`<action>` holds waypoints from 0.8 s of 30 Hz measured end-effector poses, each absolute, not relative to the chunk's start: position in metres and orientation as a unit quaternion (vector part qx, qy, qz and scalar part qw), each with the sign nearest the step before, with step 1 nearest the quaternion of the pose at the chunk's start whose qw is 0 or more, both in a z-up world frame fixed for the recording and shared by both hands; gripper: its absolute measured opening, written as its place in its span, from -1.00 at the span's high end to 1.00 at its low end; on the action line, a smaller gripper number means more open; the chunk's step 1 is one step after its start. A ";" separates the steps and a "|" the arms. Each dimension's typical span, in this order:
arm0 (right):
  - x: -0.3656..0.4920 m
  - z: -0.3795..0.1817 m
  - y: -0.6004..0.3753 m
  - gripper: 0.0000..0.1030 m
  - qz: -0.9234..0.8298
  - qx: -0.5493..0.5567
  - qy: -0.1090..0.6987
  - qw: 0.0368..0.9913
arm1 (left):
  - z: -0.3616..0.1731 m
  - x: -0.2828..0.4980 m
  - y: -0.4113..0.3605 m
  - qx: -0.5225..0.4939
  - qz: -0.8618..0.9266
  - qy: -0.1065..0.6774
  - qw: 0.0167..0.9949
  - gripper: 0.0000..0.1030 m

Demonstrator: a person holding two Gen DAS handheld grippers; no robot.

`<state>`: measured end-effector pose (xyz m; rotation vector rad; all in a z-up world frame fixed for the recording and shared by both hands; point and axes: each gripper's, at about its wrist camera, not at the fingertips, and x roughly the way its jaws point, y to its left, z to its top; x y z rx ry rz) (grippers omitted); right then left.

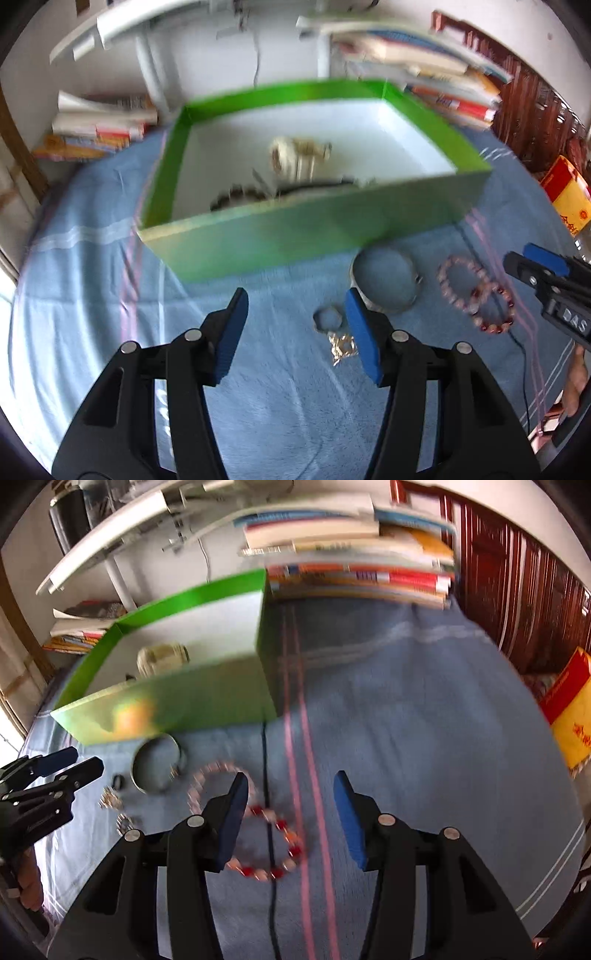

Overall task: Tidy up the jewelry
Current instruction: 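Carry the bead bracelet and jade pendant into the green box and release both, then reach the right gripper to the silver bangle while the left reaches a silver charm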

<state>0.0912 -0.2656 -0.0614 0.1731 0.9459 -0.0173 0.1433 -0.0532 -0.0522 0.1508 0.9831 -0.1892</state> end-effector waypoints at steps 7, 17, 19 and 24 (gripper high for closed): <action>0.091 -0.079 -0.257 0.07 -0.002 0.092 0.471 0.877 | -0.069 0.133 -0.048 0.061 -0.101 0.488 0.865 -0.17; 0.114 -0.052 -0.182 0.07 0.085 0.038 0.436 0.895 | -0.079 0.114 -0.005 0.040 -0.055 0.497 0.865 -0.24; 0.119 -0.054 -0.164 0.07 0.107 0.025 0.440 0.891 | -0.078 0.114 0.004 0.030 -0.045 0.497 0.866 -0.24; 0.137 -0.074 -0.125 0.50 0.120 -0.020 0.472 0.873 | -0.075 0.108 0.016 0.018 -0.046 0.496 0.867 -0.28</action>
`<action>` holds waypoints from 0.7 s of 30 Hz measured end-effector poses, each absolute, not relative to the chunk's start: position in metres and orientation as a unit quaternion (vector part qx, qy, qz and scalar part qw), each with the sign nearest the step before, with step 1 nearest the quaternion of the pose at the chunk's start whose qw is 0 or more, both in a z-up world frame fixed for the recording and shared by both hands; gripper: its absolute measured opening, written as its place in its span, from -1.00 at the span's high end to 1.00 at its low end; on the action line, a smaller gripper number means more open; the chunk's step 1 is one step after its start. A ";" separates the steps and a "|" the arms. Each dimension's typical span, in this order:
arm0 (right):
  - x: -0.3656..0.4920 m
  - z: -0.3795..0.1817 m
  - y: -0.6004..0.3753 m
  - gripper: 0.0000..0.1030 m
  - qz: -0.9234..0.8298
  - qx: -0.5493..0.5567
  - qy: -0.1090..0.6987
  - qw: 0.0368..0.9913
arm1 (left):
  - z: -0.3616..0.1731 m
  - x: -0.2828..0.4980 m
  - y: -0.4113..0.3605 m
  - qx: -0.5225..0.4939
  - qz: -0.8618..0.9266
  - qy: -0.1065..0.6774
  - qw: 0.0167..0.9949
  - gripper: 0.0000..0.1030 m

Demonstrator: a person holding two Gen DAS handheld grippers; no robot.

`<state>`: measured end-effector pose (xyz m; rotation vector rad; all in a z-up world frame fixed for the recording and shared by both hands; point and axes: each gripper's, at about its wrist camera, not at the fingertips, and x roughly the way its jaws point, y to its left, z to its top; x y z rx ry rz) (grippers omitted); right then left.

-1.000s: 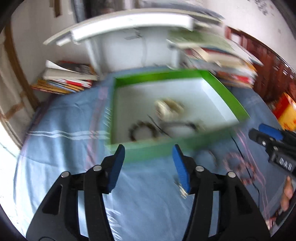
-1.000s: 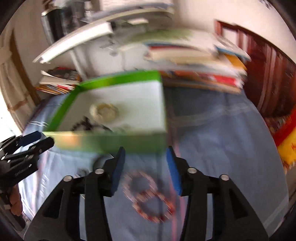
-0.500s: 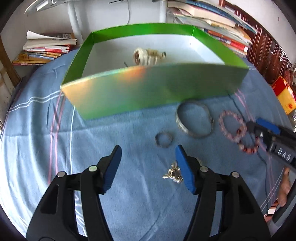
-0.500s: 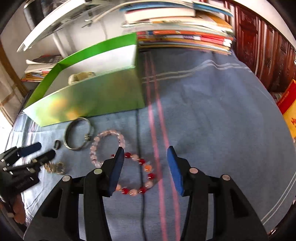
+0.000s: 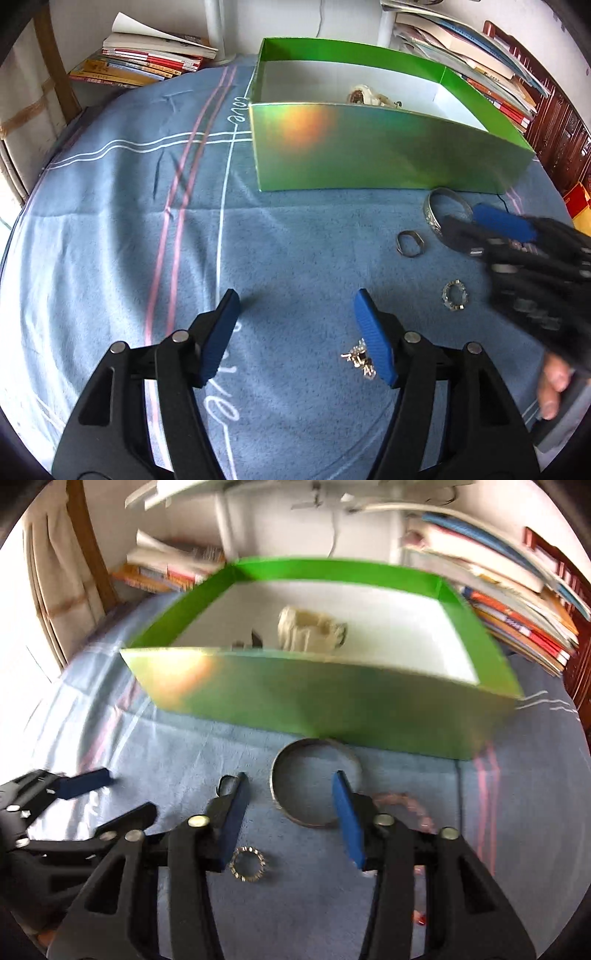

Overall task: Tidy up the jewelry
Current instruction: 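Reach the right gripper to the silver bangle while the left reaches a silver charm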

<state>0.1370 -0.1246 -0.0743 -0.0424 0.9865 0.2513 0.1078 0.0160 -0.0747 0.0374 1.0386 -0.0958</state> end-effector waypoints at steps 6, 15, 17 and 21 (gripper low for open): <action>0.127 -0.078 -0.129 0.79 0.116 -0.040 0.473 0.872 | -0.070 0.094 0.024 0.012 -0.049 0.489 0.871 -0.31; 0.075 -0.079 -0.168 0.78 0.115 -0.010 0.471 0.875 | -0.072 0.082 0.022 0.015 -0.071 0.490 0.869 -0.36; 0.073 -0.079 -0.170 0.78 0.114 -0.004 0.470 0.875 | -0.074 0.080 0.019 0.016 -0.075 0.492 0.867 -0.36; 0.071 -0.079 -0.165 0.75 0.105 -0.018 0.465 0.879 | -0.068 0.070 0.012 0.021 -0.101 0.486 0.868 -0.36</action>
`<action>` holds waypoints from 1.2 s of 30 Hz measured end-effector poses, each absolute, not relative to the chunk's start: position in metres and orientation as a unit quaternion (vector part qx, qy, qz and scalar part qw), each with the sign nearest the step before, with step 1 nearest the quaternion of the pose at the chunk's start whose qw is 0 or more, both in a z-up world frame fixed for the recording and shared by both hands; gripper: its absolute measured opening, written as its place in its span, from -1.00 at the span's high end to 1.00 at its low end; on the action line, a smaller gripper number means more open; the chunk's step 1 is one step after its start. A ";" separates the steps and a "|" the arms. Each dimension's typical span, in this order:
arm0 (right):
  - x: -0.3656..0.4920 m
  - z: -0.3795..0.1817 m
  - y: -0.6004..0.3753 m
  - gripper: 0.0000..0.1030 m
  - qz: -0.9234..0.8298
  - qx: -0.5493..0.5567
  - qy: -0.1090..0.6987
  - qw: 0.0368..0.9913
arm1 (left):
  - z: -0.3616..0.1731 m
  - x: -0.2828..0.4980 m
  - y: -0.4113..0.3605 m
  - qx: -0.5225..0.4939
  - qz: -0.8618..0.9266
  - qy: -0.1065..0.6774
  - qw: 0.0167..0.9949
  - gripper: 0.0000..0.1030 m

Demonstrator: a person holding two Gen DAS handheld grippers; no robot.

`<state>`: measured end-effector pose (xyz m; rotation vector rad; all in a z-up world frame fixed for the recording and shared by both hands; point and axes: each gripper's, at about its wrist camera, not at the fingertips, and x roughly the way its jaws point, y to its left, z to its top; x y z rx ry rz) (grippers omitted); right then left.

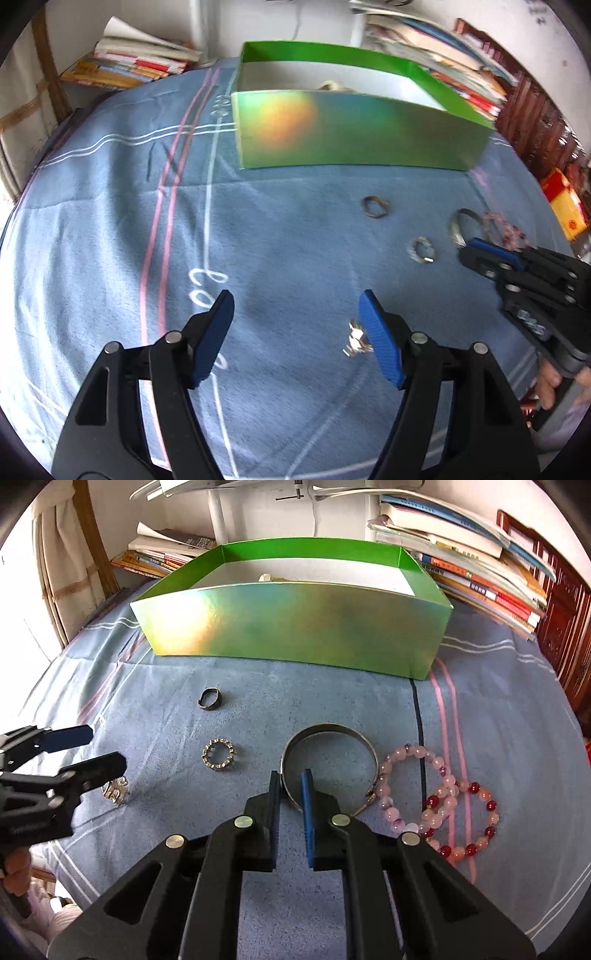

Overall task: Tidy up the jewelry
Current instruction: 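Reach the right gripper to the silver bangle while the left reaches a silver charm, then close the left gripper on the silver flower charm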

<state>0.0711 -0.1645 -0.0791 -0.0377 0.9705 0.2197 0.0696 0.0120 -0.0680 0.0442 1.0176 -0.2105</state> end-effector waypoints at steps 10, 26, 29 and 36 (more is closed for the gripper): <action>0.068 -0.081 -0.159 0.51 0.106 -0.026 0.458 0.882 | -0.068 0.049 -0.005 0.049 -0.144 0.485 0.861 -0.40; 0.067 -0.081 -0.159 0.43 0.107 -0.026 0.454 0.884 | -0.076 0.047 -0.019 0.069 -0.146 0.486 0.859 0.22; 0.066 -0.081 -0.158 0.37 0.109 -0.028 0.453 0.885 | -0.075 0.048 -0.014 0.069 -0.137 0.483 0.862 0.50; 0.068 -0.081 -0.157 0.35 0.109 -0.030 0.451 0.885 | -0.074 0.056 -0.003 0.052 -0.118 0.478 0.869 0.59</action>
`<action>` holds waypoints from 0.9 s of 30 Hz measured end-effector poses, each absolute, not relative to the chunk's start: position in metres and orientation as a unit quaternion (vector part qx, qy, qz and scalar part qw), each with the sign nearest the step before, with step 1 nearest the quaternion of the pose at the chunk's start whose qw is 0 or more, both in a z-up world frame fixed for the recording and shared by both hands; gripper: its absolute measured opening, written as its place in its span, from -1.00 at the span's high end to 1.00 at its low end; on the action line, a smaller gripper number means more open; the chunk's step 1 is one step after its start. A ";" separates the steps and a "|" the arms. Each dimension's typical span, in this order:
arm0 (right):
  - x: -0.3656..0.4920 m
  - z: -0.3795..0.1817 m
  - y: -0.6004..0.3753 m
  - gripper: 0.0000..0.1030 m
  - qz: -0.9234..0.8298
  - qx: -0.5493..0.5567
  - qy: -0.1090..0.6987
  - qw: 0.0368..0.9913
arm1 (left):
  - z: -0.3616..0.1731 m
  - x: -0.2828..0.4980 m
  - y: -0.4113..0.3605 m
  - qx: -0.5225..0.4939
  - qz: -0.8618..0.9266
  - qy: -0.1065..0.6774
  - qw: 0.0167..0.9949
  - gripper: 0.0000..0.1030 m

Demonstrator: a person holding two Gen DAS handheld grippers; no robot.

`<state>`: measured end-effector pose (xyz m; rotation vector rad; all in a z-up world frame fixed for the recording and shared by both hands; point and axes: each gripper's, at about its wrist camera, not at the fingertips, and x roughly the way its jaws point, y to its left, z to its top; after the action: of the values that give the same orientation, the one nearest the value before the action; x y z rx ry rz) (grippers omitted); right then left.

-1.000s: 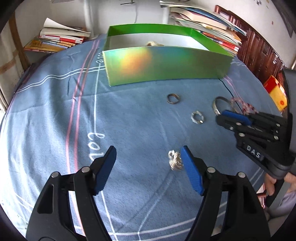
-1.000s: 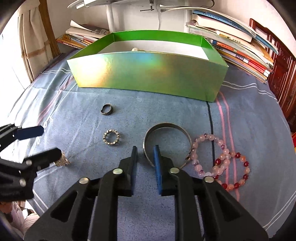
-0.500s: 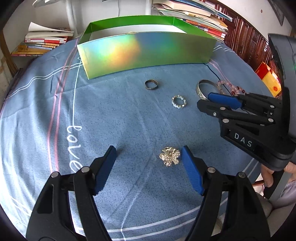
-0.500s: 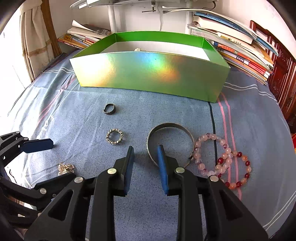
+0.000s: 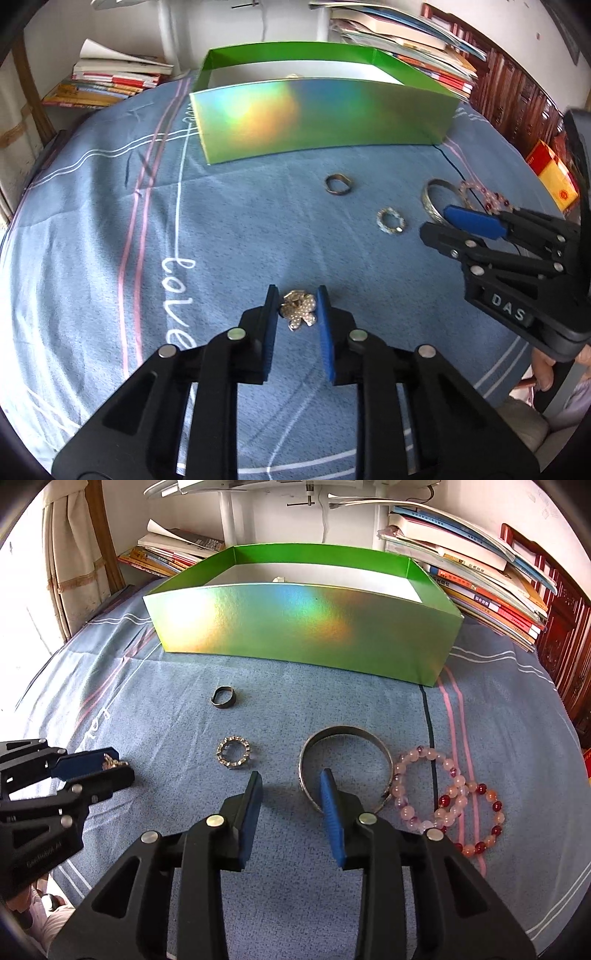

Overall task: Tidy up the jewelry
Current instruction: 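Close the left gripper on the silver flower charm, then lower the right gripper onto the silver bangle rim and close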

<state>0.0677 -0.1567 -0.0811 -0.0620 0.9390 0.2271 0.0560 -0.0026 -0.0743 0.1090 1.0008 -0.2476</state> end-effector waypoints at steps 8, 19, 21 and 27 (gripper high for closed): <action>0.075 -0.082 -0.153 0.36 0.072 -0.038 0.447 0.891 | -0.074 0.055 -0.005 0.060 -0.099 0.477 0.871 0.52; 0.075 -0.082 -0.154 0.35 0.065 -0.030 0.454 0.888 | -0.076 0.048 -0.006 0.065 -0.067 0.469 0.878 -0.01; 0.074 -0.082 -0.153 0.35 0.062 -0.030 0.453 0.889 | -0.077 0.048 -0.005 0.062 -0.069 0.469 0.879 -0.05; 0.072 -0.083 -0.154 0.35 0.067 -0.026 0.453 0.888 | -0.077 0.048 -0.002 0.057 -0.072 0.469 0.878 -0.07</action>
<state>0.0721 -0.1538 -0.0826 -0.0538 0.9421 0.1391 0.0478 -0.0019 -0.0775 0.1195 0.9786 -0.1497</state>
